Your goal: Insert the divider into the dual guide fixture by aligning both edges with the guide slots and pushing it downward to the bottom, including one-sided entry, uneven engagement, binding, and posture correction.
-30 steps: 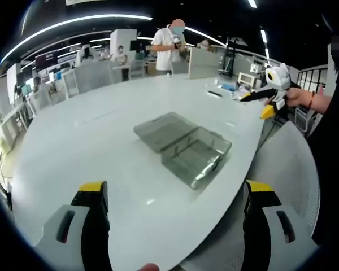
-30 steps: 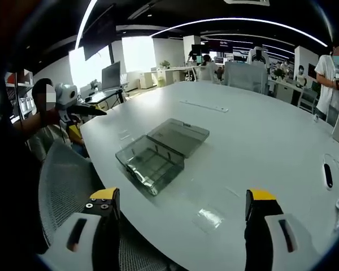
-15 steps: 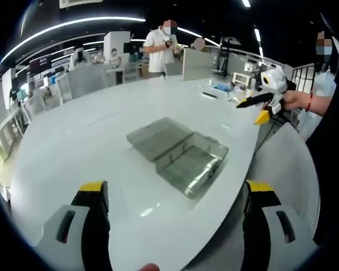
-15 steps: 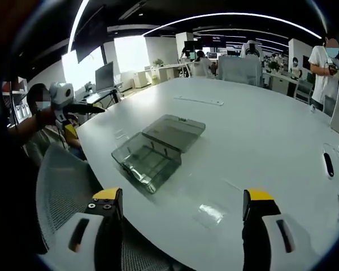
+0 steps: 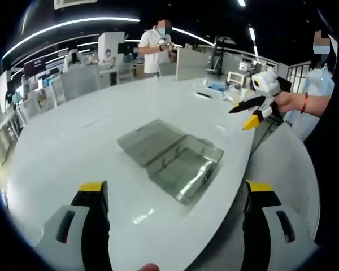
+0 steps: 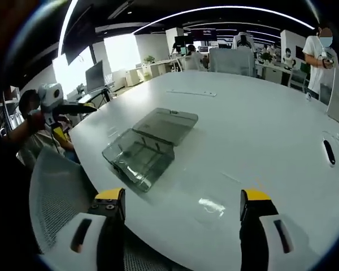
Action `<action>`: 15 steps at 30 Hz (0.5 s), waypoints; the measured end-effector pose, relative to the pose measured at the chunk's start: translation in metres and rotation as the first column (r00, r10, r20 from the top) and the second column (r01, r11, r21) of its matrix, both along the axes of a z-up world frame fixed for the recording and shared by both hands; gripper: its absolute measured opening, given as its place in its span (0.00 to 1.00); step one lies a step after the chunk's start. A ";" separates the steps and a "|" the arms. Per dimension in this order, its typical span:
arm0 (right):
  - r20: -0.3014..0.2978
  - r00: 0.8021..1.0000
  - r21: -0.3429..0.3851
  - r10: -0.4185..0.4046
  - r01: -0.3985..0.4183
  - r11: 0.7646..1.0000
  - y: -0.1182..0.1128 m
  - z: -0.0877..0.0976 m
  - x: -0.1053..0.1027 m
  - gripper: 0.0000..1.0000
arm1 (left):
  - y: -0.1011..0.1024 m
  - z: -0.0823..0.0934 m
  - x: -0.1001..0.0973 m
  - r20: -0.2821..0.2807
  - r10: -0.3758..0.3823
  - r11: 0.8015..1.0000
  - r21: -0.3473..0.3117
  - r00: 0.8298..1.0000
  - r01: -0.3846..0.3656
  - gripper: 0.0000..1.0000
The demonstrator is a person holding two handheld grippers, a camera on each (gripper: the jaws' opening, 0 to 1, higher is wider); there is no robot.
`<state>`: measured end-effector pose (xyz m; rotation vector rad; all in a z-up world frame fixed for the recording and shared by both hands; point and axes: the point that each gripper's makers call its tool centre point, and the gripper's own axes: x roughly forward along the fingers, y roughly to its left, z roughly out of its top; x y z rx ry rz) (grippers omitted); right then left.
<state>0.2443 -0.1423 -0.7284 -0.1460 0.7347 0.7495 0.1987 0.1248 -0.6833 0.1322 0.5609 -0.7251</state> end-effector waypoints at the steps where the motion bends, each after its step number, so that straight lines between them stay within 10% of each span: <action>1: 0.000 1.000 -0.001 -0.001 0.001 1.000 0.000 -0.001 0.000 0.82 | -0.002 0.000 0.000 0.001 -0.003 1.000 -0.001 1.000 0.003 0.98; 15: -0.036 0.999 -0.022 -0.030 0.029 0.999 -0.003 -0.016 0.004 0.80 | -0.020 0.003 0.003 0.008 -0.050 0.999 -0.015 0.999 0.051 0.98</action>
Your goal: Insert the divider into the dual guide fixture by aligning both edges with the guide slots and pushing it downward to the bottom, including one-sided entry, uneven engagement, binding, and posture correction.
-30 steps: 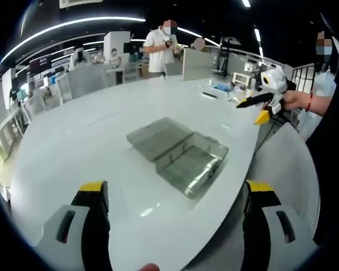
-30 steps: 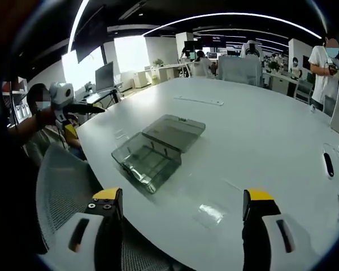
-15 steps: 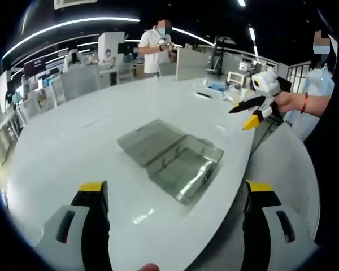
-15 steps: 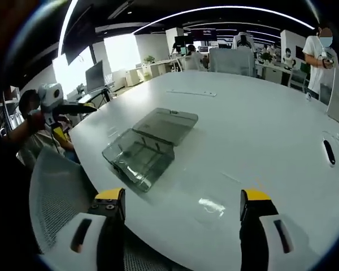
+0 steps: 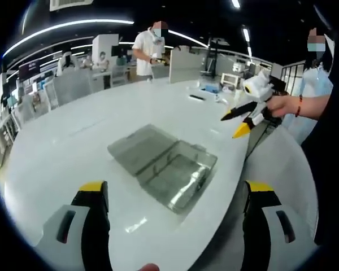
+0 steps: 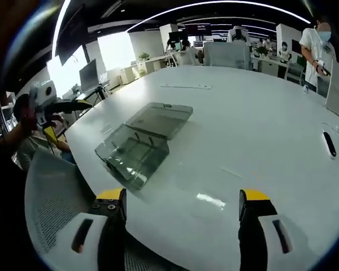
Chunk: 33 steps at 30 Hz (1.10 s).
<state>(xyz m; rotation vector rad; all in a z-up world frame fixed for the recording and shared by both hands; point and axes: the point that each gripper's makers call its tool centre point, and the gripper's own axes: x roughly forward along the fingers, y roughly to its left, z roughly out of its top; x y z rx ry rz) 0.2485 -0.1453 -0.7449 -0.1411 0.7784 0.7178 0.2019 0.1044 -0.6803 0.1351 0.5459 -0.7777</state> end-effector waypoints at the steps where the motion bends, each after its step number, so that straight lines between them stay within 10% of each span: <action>1: -0.003 1.000 -0.008 0.003 -0.003 1.000 0.000 -0.001 0.000 0.79 | 0.000 0.000 0.000 0.001 -0.003 1.000 0.002 1.000 0.003 0.98; 33: -0.160 0.985 -0.119 -0.063 0.044 0.992 -0.010 -0.055 0.003 0.66 | -0.019 -0.003 0.002 -0.008 -0.040 0.999 -0.009 0.999 0.040 0.99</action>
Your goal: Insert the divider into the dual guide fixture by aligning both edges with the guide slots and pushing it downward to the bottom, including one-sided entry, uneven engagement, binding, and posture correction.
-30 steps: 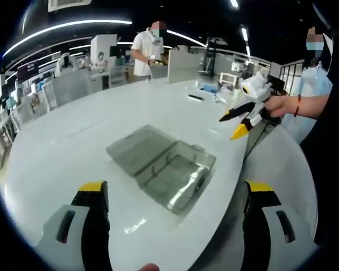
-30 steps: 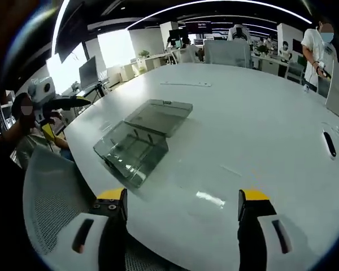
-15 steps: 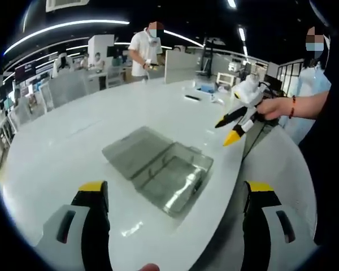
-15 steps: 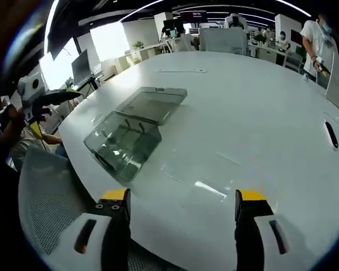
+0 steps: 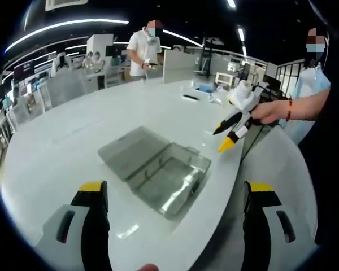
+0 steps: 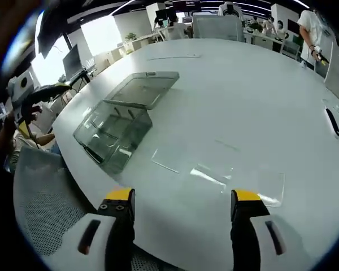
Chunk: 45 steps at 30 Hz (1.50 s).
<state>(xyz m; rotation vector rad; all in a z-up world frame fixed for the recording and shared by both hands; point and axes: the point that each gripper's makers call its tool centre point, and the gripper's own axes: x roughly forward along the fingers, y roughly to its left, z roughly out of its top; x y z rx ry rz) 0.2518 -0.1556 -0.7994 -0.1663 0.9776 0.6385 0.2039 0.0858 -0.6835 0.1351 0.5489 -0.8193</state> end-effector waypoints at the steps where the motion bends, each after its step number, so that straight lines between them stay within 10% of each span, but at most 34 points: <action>1: -0.002 1.000 -0.003 -0.001 0.001 1.000 0.000 -0.001 0.000 0.66 | -0.001 0.000 0.000 -0.002 0.001 1.000 -0.001 1.000 -0.001 0.99; 45: -0.061 0.984 -0.164 -0.165 0.153 0.974 -0.011 -0.021 0.018 0.38 | -0.017 -0.002 -0.005 -0.013 -0.029 0.999 -0.017 0.999 0.029 0.98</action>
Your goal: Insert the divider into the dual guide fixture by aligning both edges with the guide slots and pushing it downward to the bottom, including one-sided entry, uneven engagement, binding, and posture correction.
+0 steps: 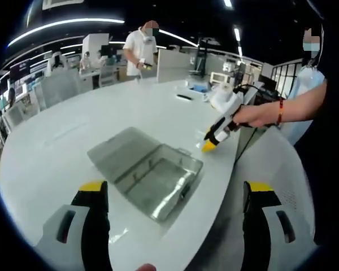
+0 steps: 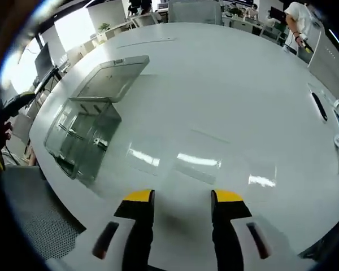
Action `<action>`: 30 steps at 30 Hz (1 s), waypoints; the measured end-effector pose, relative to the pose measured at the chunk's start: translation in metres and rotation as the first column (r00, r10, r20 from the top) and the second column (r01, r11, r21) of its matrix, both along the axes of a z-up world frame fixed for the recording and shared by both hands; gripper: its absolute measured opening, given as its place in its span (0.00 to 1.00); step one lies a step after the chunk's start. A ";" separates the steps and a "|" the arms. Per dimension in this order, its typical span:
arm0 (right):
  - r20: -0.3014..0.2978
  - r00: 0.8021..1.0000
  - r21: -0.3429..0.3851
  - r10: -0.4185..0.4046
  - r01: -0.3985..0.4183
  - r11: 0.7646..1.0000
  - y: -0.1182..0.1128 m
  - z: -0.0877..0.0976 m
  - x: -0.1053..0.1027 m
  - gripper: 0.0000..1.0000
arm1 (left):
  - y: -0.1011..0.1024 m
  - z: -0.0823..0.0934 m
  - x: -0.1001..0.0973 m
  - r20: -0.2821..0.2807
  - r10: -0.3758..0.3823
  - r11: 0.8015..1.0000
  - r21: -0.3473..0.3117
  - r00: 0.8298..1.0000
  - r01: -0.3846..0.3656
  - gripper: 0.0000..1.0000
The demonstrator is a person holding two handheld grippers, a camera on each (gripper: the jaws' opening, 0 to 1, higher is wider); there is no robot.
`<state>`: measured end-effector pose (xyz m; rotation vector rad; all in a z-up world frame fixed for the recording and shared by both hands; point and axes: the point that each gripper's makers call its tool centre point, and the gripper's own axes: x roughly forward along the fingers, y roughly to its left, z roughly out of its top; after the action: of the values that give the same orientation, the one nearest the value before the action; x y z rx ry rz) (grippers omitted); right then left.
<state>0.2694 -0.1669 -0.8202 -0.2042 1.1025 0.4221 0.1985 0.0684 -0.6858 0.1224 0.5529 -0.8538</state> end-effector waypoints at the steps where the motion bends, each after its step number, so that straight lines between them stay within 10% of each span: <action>1: 0.000 1.000 -0.010 -0.002 0.002 1.000 0.000 0.000 0.000 0.38 | 0.000 0.000 0.000 -0.001 0.002 1.000 -0.002 1.000 -0.002 0.98; 30: 0.011 0.999 -0.017 -0.031 0.031 0.999 -0.009 0.001 -0.001 0.28 | -0.008 -0.003 0.000 -0.012 -0.015 1.000 -0.008 1.000 0.015 0.97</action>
<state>0.2688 -0.1758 -0.8193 -0.2043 1.0977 0.3831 0.1984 0.0608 -0.6885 0.1149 0.5602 -0.8718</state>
